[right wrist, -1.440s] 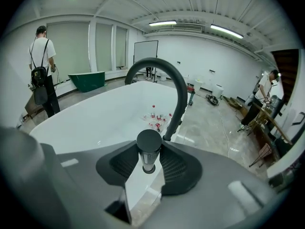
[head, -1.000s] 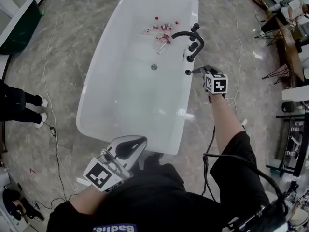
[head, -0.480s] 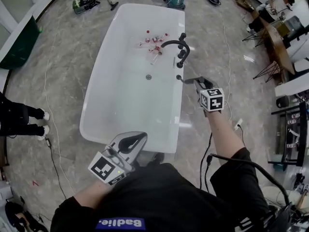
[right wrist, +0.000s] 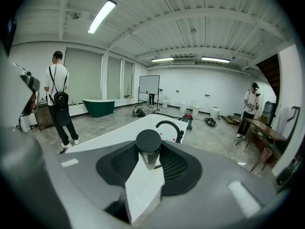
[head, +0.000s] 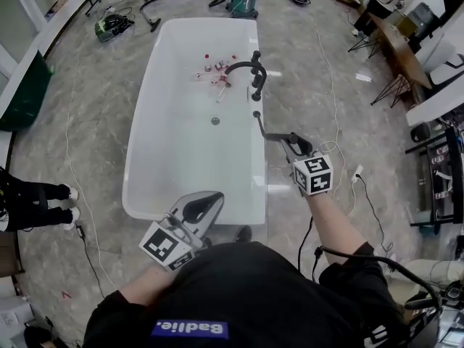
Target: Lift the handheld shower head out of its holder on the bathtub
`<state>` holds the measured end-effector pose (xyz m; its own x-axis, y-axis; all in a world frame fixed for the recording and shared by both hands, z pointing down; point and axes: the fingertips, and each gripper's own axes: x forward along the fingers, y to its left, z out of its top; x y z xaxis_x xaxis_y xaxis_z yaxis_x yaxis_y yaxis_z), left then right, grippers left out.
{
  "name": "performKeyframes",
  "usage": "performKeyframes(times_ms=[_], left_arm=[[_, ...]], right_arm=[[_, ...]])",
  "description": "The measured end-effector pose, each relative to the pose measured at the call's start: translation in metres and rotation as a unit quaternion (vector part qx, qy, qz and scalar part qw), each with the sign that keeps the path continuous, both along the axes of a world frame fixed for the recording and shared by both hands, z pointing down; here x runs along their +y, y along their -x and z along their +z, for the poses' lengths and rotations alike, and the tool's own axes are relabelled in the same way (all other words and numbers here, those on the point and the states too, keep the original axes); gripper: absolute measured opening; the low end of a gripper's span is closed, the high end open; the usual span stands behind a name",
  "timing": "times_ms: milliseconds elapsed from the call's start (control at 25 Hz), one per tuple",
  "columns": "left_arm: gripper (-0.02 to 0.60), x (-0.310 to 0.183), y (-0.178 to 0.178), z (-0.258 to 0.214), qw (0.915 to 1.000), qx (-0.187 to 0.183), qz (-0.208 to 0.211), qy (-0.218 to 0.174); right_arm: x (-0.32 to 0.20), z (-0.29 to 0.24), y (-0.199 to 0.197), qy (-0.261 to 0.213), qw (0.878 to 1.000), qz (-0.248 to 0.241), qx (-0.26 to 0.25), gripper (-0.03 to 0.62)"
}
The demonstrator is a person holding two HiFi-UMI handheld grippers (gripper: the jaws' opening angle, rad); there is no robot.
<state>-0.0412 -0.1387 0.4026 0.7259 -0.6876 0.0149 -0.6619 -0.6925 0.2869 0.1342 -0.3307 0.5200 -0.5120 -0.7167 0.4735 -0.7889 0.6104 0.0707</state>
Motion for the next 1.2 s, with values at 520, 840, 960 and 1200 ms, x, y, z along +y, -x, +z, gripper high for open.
performKeyframes(times_ms=[520,840,960,1200], left_arm=[[-0.009,0.009,-0.040,0.003,0.9989,-0.015,0.045,0.006],[-0.009,0.015,-0.056,-0.004,0.9980,-0.016,0.060,-0.002],[-0.009,0.016,-0.060,-0.005,0.9977,-0.018,0.065,-0.003],[-0.009,0.018,-0.071,-0.007,0.9971,-0.019,0.073,-0.004]], right_arm=[[0.098,-0.037,-0.016,-0.025,0.999,-0.007,-0.030,0.132],[0.149,-0.070,-0.019,-0.039,0.998,-0.021,-0.042,0.132],[0.165,-0.076,-0.021,-0.037,0.998,-0.019,-0.049,0.132],[0.191,-0.089,-0.024,-0.038,0.997,-0.017,-0.064,0.132]])
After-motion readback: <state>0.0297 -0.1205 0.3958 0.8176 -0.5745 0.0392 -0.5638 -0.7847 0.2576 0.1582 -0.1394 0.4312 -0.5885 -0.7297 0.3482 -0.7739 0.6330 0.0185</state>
